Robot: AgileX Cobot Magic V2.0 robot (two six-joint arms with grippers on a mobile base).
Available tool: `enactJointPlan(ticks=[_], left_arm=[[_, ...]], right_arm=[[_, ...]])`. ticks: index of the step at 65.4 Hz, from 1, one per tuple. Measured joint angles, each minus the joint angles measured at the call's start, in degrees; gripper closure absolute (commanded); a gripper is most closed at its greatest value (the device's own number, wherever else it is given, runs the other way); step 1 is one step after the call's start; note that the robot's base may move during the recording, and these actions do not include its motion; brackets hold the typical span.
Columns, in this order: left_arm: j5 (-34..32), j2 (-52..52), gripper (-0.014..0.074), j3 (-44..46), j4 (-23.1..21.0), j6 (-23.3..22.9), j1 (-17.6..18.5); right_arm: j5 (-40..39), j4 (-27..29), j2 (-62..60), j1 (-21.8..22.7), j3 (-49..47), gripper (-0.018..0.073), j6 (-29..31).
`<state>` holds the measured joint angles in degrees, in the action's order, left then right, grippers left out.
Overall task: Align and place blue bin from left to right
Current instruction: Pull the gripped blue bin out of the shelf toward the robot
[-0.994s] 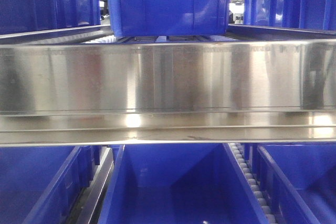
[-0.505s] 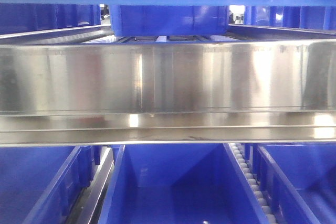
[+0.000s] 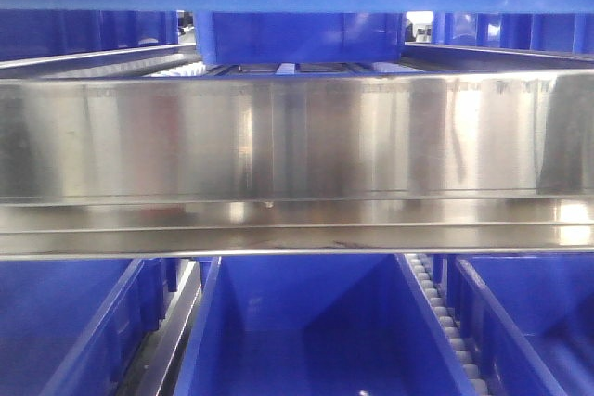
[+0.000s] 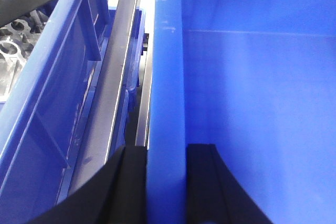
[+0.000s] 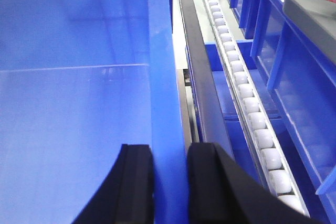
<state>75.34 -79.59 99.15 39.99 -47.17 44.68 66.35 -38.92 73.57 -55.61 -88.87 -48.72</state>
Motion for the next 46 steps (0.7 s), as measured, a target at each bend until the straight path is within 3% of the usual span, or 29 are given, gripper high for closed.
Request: enactJointPlan(ticks=[46], left_arm=[[0.00,0.00,0.0707,0.00,-0.66,0.75,0.00]], right_arm=[[-0.21,-0.22,0.00,0.00,0.00,0.0725,0.00]])
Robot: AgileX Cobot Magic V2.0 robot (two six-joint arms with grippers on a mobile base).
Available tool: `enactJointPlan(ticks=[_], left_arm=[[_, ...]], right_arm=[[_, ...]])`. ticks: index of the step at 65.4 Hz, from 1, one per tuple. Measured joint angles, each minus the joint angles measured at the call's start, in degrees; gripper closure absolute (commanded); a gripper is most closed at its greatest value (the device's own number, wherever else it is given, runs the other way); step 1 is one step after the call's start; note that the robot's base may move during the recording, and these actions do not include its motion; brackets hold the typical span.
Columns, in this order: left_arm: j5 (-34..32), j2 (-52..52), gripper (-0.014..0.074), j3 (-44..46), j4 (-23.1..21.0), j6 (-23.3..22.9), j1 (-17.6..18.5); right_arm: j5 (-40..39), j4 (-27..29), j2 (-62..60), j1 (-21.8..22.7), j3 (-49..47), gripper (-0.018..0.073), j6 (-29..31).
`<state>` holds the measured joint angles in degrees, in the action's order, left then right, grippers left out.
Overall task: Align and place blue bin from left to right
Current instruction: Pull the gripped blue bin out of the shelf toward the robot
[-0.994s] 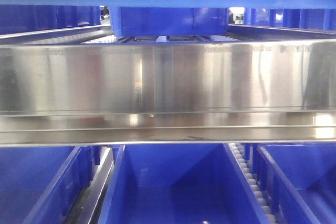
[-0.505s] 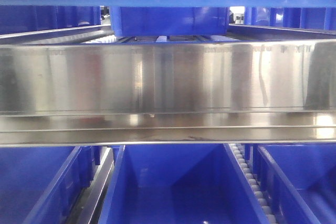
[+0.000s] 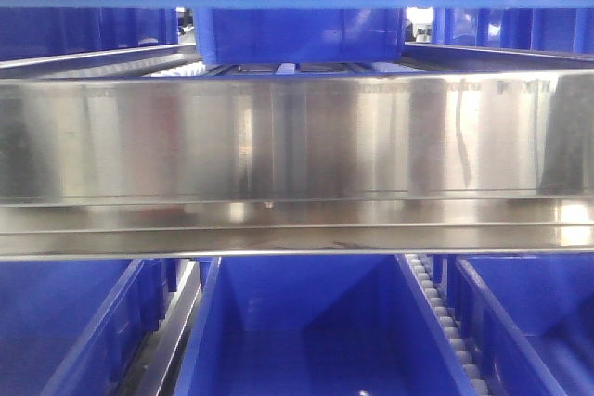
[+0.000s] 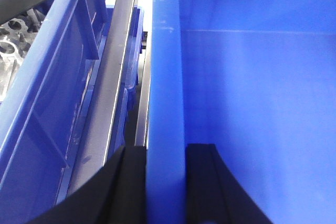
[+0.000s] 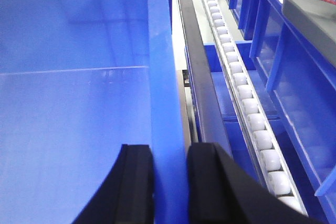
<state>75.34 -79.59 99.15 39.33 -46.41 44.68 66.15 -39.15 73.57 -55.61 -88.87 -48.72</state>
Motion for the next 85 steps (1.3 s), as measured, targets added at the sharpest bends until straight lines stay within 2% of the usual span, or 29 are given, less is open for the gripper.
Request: enactJointPlan(ticks=[29,85], left_arm=[[0.00,0.00,0.0707,0.00,0.00,0.11,0.00],[0.00,0.00,0.0707,-0.10,-0.21,0.21,0.00]], right_arm=[[-2.39,-1.02,0.00,0.00,0.00,0.0725,0.00],[-0.49,-0.55,-0.12,0.00,0.00,0.0725,0.00]])
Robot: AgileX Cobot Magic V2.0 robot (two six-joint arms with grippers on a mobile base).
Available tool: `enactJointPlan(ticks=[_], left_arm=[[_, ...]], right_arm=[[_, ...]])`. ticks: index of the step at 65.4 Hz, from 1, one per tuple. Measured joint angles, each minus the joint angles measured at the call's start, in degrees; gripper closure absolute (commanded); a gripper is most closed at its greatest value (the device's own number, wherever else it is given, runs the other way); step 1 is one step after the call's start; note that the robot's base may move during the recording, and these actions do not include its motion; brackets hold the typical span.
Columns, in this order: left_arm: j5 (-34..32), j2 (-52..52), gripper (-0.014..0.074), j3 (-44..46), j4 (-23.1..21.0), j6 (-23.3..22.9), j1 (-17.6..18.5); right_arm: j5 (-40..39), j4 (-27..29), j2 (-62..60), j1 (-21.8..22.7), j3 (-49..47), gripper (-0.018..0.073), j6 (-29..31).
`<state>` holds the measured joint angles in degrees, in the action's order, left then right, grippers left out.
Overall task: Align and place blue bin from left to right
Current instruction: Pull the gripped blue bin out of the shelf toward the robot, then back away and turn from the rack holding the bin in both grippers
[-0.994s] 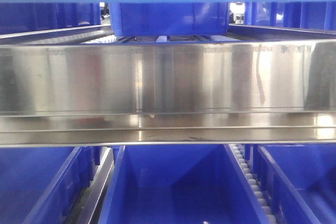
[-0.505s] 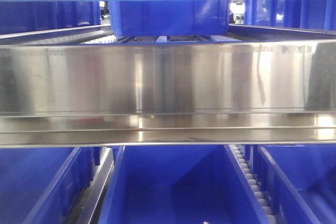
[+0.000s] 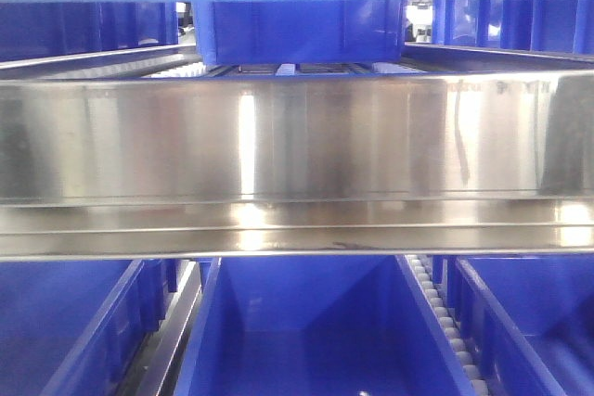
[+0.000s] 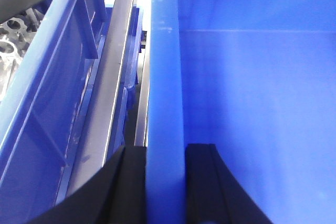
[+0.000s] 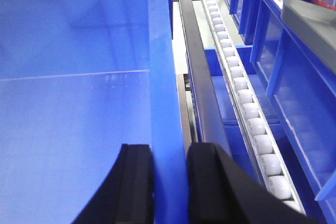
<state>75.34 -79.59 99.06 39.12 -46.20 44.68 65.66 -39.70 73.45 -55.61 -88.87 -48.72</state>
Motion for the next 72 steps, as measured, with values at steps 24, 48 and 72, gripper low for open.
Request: enactJointPlan(ticks=[24,48,72], left_arm=[[0.00,0.00,0.0707,0.00,0.00,0.09,0.00],[0.00,0.00,0.0707,0.00,0.00,0.09,0.00],[0.00,0.00,0.0707,0.00,-0.51,0.09,0.00]], right_arm=[[0.00,0.00,0.00,0.00,0.00,0.0725,0.00],[0.00,0.00,0.00,0.00,0.00,0.0725,-0.11],[0.88,0.12,-0.37,0.00,0.00,0.0725,-0.11]])
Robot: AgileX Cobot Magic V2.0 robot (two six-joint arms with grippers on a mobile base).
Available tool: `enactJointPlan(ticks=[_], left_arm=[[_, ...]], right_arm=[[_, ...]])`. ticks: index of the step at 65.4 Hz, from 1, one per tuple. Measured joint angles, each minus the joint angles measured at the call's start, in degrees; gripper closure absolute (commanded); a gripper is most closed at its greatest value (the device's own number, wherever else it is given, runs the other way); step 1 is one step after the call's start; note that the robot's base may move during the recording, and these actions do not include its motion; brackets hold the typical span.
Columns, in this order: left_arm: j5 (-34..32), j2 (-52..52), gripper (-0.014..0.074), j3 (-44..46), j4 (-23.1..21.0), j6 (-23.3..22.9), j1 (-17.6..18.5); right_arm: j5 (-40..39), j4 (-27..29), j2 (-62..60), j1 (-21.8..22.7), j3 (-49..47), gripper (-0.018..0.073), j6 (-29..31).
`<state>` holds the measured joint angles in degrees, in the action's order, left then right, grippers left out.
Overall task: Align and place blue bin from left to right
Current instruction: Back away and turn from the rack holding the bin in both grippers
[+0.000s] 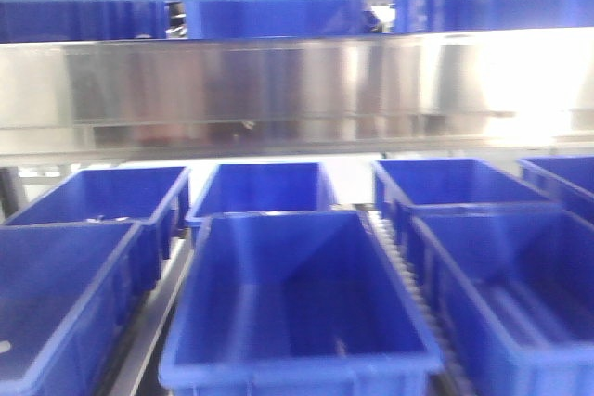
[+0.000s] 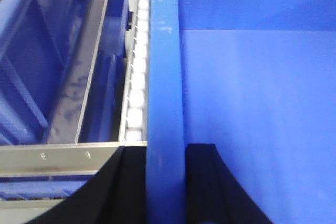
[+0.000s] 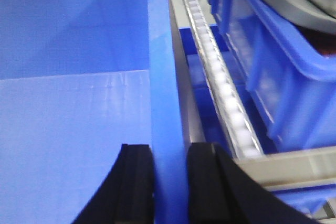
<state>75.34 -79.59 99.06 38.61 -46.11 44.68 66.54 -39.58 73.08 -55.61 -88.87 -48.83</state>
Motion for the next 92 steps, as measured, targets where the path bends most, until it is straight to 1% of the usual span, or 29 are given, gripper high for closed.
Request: enactJointPlan(ticks=[92], left_arm=[[0.00,0.00,0.0707,0.00,-0.17,0.00,0.00]], right_arm=[[0.18,0.33,-0.10,0.00,0.00,0.0725,0.00]])
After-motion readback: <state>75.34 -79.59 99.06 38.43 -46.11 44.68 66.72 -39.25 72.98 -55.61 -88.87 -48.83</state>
